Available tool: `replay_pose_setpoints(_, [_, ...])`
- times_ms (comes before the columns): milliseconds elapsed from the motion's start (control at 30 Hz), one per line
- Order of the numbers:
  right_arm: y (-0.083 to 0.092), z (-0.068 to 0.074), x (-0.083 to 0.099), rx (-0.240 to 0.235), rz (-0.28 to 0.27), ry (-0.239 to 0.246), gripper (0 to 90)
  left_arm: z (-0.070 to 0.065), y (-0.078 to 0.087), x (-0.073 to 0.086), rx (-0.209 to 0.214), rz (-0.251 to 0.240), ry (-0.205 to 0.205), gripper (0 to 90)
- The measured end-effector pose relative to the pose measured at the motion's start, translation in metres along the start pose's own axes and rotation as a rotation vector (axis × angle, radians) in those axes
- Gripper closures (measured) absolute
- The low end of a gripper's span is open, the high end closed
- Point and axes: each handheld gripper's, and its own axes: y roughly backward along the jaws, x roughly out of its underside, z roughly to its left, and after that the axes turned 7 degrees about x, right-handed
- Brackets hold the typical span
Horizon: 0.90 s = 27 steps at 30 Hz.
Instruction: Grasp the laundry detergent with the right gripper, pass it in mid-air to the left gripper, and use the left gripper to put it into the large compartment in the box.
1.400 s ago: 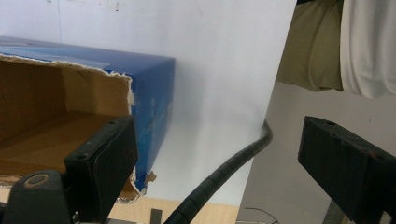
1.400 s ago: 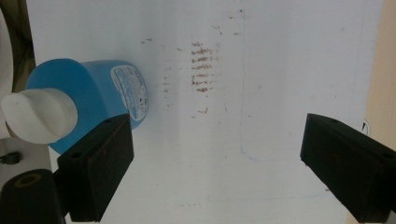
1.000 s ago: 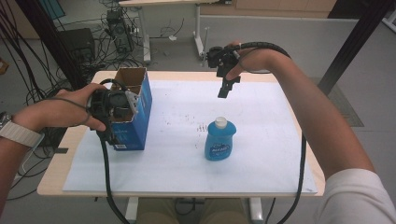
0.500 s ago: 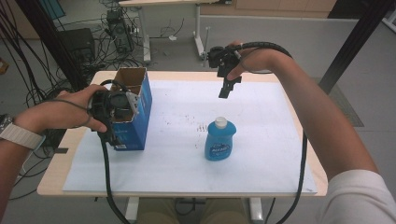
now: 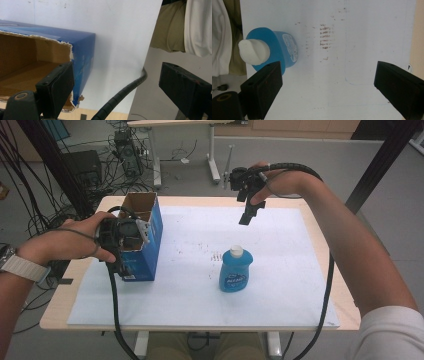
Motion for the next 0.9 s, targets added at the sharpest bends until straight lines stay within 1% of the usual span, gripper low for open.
replay_pose_setpoints(300, [0.013,0.007,0.009,-0.007,-0.042,-0.003,7.6,0.0,0.0,-0.004,-0.002,0.002,0.001,13.5])
replay_pose_setpoints(500, [0.021,0.016,0.017,-0.021,-0.065,0.012,7.4,0.0,-0.001,-0.008,-0.001,0.001,0.004,13.5])
replay_pose_setpoints(667, [0.022,0.021,0.023,-0.03,-0.083,0.019,7.5,0.0,-0.001,-0.01,-0.002,0.004,0.004,13.5])
replay_pose_setpoints(733, [0.021,0.024,0.027,-0.036,-0.083,0.024,7.5,0.0,-0.001,-0.011,-0.003,0.004,0.006,13.5])
replay_pose_setpoints(900, [0.018,0.029,0.036,-0.047,-0.103,0.025,7.5,-0.001,-0.002,-0.012,-0.01,0.0,0.012,13.3])
